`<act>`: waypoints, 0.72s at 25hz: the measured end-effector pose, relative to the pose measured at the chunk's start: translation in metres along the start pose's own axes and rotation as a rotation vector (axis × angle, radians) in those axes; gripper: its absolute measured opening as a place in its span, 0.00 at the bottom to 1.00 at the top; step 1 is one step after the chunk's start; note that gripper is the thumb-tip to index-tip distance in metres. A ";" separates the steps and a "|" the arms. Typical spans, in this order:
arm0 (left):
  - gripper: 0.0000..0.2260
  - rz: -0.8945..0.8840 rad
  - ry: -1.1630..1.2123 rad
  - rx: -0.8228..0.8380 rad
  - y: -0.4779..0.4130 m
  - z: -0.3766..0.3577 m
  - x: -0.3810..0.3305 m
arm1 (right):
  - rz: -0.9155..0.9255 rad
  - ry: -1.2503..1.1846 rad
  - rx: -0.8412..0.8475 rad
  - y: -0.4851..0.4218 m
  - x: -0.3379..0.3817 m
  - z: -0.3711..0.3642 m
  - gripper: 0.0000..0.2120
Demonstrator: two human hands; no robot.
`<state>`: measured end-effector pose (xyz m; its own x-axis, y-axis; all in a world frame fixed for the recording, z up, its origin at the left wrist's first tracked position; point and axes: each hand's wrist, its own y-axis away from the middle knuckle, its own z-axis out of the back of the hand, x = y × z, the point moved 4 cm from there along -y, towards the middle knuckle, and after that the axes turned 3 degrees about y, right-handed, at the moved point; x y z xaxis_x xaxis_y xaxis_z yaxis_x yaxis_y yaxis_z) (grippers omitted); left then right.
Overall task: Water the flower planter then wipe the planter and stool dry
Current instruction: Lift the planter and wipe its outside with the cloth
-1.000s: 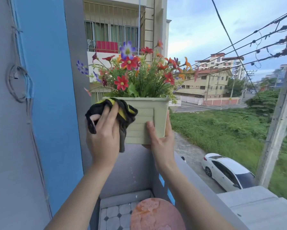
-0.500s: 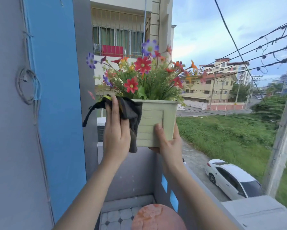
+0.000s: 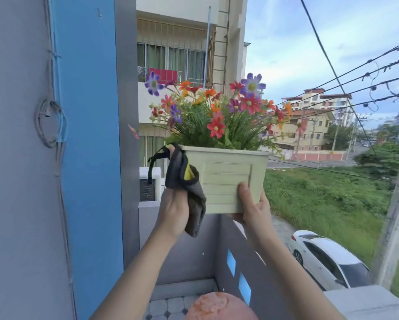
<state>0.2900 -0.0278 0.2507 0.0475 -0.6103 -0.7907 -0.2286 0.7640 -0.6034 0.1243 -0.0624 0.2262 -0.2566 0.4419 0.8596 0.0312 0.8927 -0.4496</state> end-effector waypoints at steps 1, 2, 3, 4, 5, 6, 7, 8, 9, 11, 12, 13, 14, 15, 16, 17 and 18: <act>0.13 0.029 0.089 0.018 -0.007 0.000 -0.001 | -0.005 -0.011 0.011 0.000 0.002 0.000 0.15; 0.12 0.054 0.146 0.033 -0.014 0.003 -0.002 | -0.010 -0.027 0.029 0.000 0.005 0.000 0.23; 0.11 0.108 0.188 0.030 -0.025 0.007 0.005 | -0.015 -0.044 0.052 0.001 0.008 0.000 0.33; 0.11 0.156 0.181 0.018 -0.033 0.010 0.009 | -0.025 -0.065 0.062 0.001 0.009 0.001 0.40; 0.12 0.216 0.175 -0.012 -0.038 0.012 0.012 | -0.032 -0.087 0.070 0.002 0.010 0.003 0.45; 0.12 0.215 0.150 -0.049 -0.042 0.017 0.015 | -0.035 -0.107 0.088 0.002 0.011 0.004 0.46; 0.11 0.231 0.174 -0.085 -0.042 0.019 0.016 | -0.042 -0.122 0.107 0.001 0.011 0.005 0.46; 0.10 0.259 0.195 -0.078 -0.038 0.018 0.013 | -0.063 -0.126 0.120 0.000 0.012 0.006 0.47; 0.08 0.264 0.213 -0.060 -0.035 0.019 0.012 | -0.092 -0.125 0.132 -0.003 0.012 0.007 0.47; 0.04 0.152 0.196 -0.001 -0.031 0.021 0.006 | -0.155 -0.158 0.153 -0.006 0.011 0.008 0.47; 0.11 0.077 0.161 0.018 -0.031 0.023 0.007 | -0.188 -0.193 0.161 -0.007 0.012 0.007 0.46; 0.18 0.038 0.161 0.016 -0.031 0.023 0.009 | -0.221 -0.230 0.160 -0.007 0.013 0.007 0.43; 0.22 0.032 0.179 0.000 -0.029 0.024 0.009 | -0.246 -0.265 0.157 -0.006 0.013 0.008 0.38; 0.23 0.040 0.200 -0.030 -0.029 0.026 0.012 | -0.266 -0.296 0.146 -0.004 0.015 0.009 0.31; 0.24 0.039 0.231 -0.062 -0.028 0.028 0.015 | -0.287 -0.325 0.134 -0.001 0.017 0.009 0.25; 0.24 0.043 0.250 -0.099 -0.027 0.031 0.017 | -0.308 -0.368 0.130 0.003 0.019 0.007 0.23; 0.25 0.045 0.253 -0.132 -0.027 0.034 0.020 | -0.324 -0.418 0.127 0.006 0.020 0.005 0.25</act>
<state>0.3306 -0.0537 0.2479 -0.2060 -0.6223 -0.7552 -0.3507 0.7674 -0.5367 0.1143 -0.0487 0.2392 -0.5967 0.0498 0.8009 -0.2233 0.9483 -0.2253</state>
